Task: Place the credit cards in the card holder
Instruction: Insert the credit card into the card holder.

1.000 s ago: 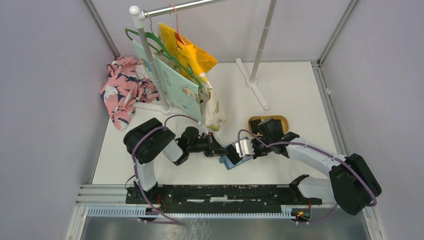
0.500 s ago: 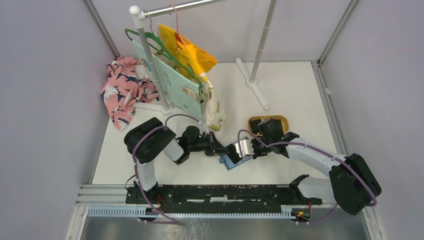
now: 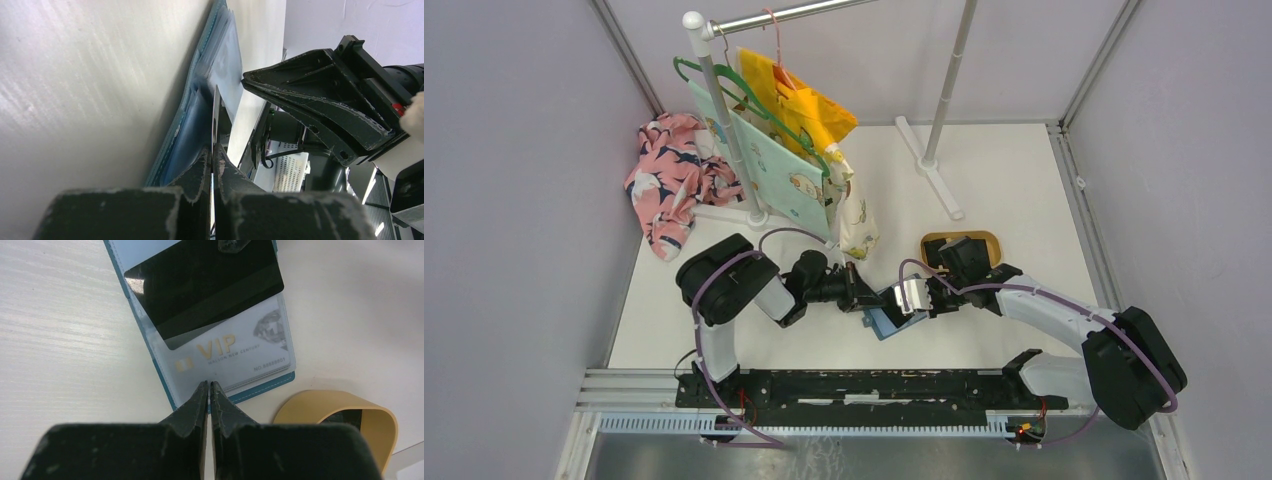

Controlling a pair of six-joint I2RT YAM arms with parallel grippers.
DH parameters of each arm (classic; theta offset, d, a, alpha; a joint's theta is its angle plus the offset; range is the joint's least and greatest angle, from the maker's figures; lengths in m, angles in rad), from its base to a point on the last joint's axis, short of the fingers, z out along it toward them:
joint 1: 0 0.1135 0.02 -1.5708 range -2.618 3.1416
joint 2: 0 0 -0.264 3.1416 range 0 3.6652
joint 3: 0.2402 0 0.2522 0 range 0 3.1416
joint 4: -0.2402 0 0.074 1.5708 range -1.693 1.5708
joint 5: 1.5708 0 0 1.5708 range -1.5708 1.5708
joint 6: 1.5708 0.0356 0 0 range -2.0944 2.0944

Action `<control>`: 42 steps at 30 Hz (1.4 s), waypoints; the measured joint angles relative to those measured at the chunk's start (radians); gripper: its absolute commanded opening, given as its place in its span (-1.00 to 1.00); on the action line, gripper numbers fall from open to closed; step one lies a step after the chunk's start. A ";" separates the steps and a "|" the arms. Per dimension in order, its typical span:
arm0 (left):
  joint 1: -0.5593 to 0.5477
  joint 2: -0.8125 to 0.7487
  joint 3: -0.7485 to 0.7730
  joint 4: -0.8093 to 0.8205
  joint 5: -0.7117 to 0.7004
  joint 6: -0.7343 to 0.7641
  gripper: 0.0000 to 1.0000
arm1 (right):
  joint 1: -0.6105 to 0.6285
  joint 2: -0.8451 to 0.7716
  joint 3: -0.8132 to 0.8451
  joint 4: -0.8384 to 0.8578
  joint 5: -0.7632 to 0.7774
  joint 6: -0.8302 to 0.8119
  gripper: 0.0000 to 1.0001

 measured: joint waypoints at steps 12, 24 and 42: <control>-0.021 0.017 0.018 -0.011 -0.002 -0.036 -0.96 | 0.000 0.000 0.000 0.001 0.000 0.003 -0.80; -0.021 0.025 0.026 -0.024 -0.003 -0.082 -0.97 | 0.000 0.000 0.000 0.003 0.001 0.003 -0.80; -0.021 0.082 0.090 -0.027 0.015 -0.095 -0.87 | 0.010 -0.027 0.000 -0.006 -0.064 0.030 -0.72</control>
